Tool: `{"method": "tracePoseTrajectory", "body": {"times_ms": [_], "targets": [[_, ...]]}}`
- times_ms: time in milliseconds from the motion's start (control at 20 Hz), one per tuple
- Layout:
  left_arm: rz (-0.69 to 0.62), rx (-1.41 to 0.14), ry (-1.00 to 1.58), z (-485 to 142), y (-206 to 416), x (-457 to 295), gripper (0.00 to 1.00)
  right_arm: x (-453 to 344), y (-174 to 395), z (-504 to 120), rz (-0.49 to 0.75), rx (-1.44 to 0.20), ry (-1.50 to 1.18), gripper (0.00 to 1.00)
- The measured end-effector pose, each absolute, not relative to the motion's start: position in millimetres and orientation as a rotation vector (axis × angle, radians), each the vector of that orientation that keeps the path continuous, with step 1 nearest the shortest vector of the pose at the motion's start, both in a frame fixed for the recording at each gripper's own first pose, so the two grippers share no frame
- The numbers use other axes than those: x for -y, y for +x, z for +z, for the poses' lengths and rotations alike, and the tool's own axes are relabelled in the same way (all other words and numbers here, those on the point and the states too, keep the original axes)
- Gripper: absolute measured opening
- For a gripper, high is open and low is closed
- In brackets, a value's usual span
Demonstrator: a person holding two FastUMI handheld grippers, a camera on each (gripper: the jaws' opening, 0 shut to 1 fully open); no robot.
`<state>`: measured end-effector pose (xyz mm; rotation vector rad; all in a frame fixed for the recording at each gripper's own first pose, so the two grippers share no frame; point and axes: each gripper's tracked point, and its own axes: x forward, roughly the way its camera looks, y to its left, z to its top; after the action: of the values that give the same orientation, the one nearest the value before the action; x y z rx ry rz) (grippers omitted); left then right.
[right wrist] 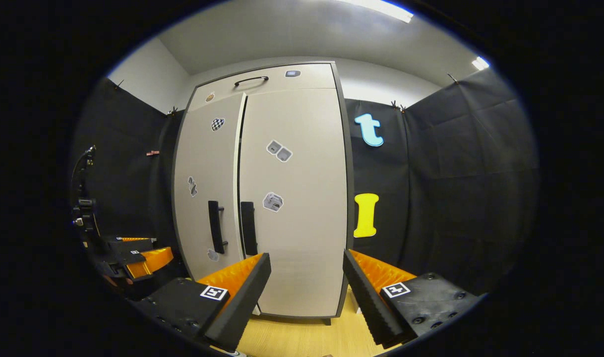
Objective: Grasp the bottle in the cabinet with the left hand and place it on the coaster, then close the right door with the right hand and the left door with the left hand.
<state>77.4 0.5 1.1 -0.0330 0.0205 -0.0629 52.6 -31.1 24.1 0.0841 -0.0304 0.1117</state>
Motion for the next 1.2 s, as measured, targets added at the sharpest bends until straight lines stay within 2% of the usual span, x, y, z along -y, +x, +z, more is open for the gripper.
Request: {"method": "tracePoseTrajectory", "body": {"times_ms": [650, 1200], "targets": [[-0.091, -0.019, -0.05, 4, 12, -2, 0.94, 8, 18, 26, 0.123, 0.023, 0.083, 0.97], [-0.1, -0.014, -0.042, 1, -13, -2, 0.94, -1, 1, 25, 0.125, 0.026, 0.059, 0.97]]}}
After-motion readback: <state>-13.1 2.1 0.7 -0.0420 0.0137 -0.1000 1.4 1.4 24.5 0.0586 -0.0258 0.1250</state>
